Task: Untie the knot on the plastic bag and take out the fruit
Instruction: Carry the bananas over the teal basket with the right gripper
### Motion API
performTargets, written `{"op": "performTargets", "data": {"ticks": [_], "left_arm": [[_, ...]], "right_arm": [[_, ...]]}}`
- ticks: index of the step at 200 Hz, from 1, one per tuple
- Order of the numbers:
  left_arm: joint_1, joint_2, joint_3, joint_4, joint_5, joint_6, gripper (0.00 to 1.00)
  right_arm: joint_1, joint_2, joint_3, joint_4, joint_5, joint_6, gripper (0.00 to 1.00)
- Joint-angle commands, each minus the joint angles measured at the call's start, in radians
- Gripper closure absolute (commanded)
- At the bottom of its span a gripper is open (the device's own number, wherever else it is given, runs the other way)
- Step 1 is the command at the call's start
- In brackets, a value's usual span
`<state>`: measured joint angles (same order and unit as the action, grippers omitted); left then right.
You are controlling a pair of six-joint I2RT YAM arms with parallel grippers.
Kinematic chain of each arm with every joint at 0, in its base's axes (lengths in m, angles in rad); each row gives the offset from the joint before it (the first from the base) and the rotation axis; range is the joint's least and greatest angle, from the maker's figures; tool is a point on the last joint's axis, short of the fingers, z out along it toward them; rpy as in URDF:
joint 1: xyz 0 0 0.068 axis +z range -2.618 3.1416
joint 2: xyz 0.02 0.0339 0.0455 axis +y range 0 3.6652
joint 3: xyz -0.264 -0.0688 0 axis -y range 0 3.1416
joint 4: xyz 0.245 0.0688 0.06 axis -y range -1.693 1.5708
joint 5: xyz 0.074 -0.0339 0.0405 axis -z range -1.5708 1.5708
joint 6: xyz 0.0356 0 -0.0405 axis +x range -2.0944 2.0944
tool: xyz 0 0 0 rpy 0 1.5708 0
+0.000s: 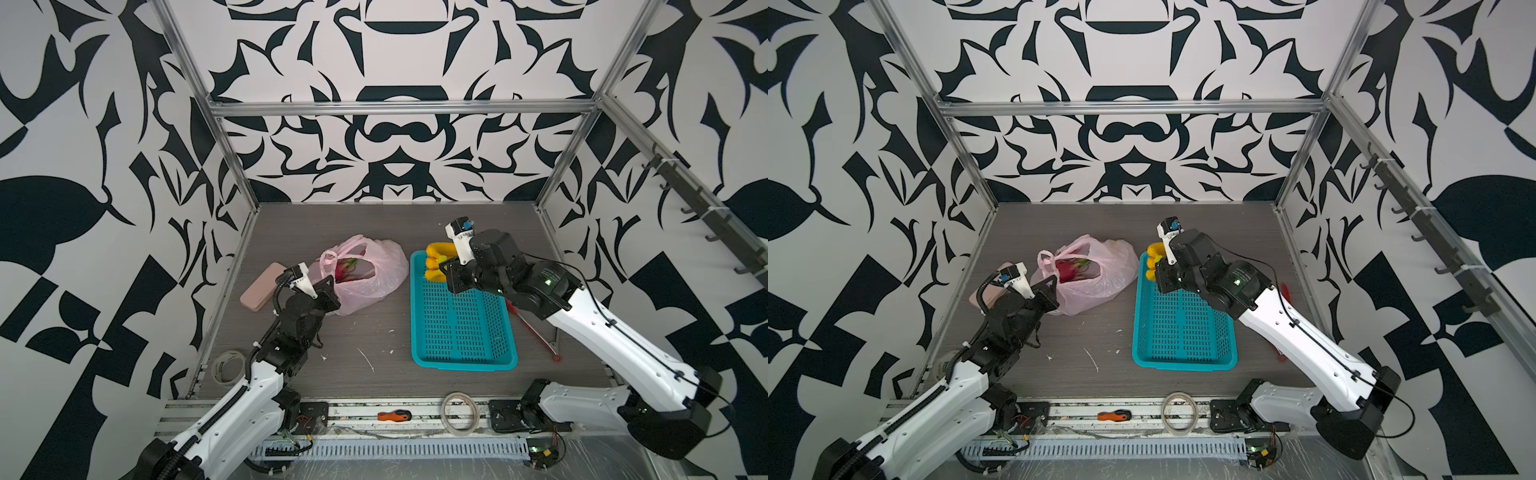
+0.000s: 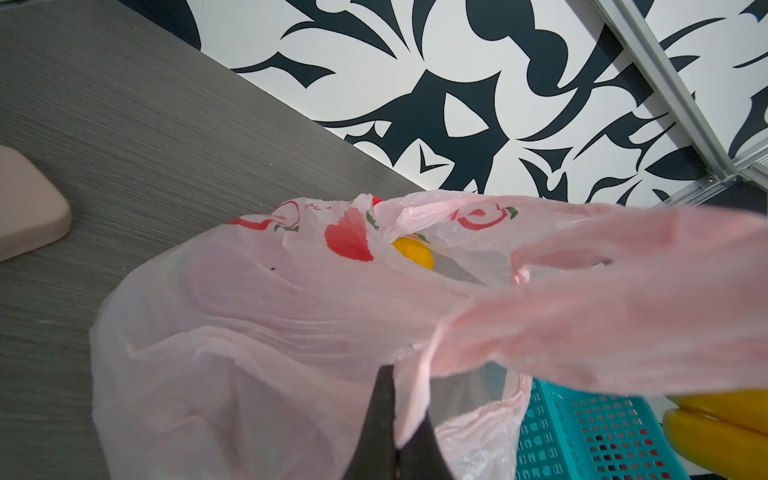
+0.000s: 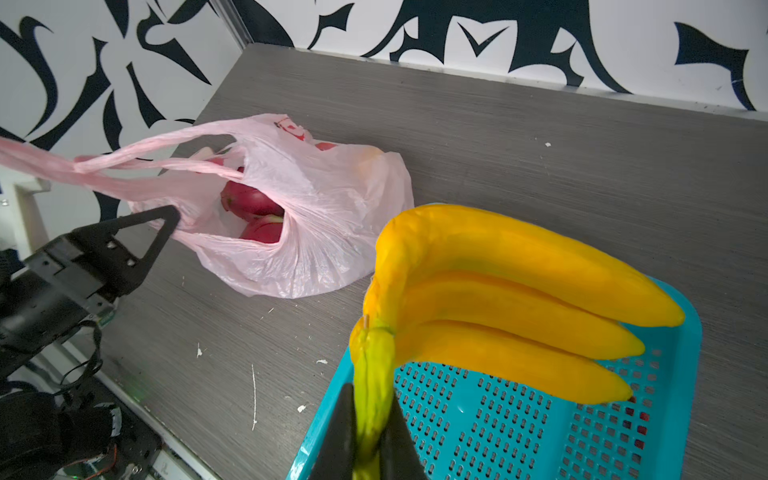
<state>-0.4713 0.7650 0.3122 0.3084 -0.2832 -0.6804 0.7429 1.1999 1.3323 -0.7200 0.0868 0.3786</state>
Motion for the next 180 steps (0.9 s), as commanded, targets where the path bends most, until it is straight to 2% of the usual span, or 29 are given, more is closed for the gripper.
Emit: {"op": "performTargets", "data": {"ticks": [1, 81, 180], "left_arm": [[0.002, -0.013, 0.026, -0.014, 0.011, 0.007, 1.00], [0.002, -0.046, 0.017, -0.039, 0.009, 0.014, 1.00], [0.002, -0.037, 0.014, -0.030, 0.020, 0.024, 1.00]], "right_arm": [[-0.029, 0.009, -0.011, 0.072, 0.017, 0.031, 1.00], [-0.121, 0.106, -0.118, 0.201, 0.001, 0.146, 1.00], [-0.122, 0.194, -0.157, 0.198, 0.008, 0.177, 1.00]]}}
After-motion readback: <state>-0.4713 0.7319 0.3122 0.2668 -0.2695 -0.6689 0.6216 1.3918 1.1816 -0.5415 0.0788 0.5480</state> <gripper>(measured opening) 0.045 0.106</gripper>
